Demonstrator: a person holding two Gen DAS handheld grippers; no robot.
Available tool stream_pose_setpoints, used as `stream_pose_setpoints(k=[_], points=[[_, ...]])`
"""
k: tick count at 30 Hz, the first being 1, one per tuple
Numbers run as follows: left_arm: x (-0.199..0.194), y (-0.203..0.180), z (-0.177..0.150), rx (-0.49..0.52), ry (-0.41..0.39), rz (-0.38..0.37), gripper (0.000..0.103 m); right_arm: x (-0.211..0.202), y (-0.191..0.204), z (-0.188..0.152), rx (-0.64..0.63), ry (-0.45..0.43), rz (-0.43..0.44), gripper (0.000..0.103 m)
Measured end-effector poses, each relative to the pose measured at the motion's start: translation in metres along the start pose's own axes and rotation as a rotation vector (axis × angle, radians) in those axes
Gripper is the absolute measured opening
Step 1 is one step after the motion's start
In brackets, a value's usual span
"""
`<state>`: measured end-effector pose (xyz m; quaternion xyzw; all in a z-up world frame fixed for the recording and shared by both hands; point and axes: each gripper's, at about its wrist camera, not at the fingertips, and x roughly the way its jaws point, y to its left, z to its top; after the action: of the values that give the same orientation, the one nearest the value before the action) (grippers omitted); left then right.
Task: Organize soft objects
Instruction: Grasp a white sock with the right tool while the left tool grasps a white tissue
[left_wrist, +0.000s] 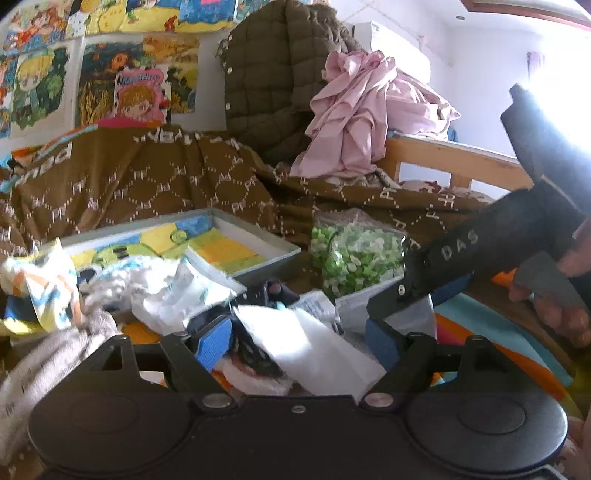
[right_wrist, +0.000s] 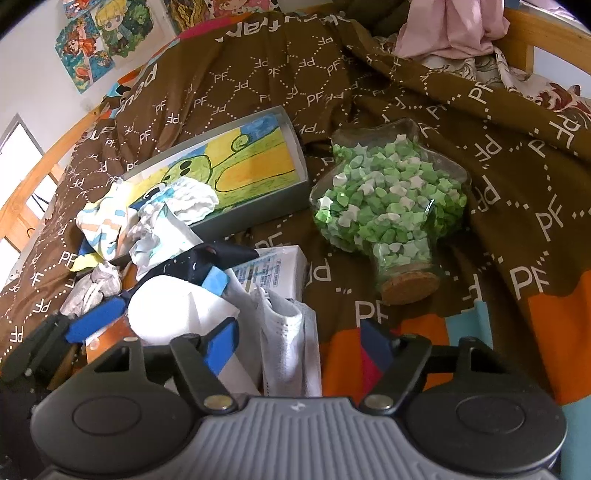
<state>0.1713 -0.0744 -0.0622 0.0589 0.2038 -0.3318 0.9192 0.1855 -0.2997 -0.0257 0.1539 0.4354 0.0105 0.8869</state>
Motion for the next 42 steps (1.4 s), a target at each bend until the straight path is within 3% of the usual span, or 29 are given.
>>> stream_pose_setpoints(k=[5,12,15,17,21,27,37,42], points=[[0.003,0.000,0.004,0.031,-0.009,-0.009,0.082,0.001,0.000,0.000,0.000,0.000,-0.002,0.068],[0.010,0.009,0.007,0.007,0.016,-0.025,0.092,0.003,-0.001,0.001,0.013,0.003,0.006,0.054],[0.010,0.010,0.012,0.024,-0.006,-0.040,0.096,0.004,-0.001,0.000,0.013,0.000,0.001,0.044],[0.010,0.010,0.015,0.048,-0.013,-0.054,0.097,0.005,-0.002,0.000,0.020,-0.004,-0.002,0.033],[0.016,0.013,0.019,0.060,0.026,-0.096,0.097,0.005,-0.006,0.001,0.037,-0.013,-0.005,0.017],[0.024,0.013,0.014,0.024,0.121,-0.143,0.088,0.007,-0.007,0.001,0.030,-0.010,-0.002,0.009],[0.025,-0.001,0.010,0.050,0.139,-0.155,0.077,0.007,-0.009,0.002,0.050,-0.009,-0.002,0.008],[0.033,0.004,0.006,-0.005,0.159,-0.131,0.056,0.009,-0.011,0.002,0.064,-0.003,-0.001,0.008]])
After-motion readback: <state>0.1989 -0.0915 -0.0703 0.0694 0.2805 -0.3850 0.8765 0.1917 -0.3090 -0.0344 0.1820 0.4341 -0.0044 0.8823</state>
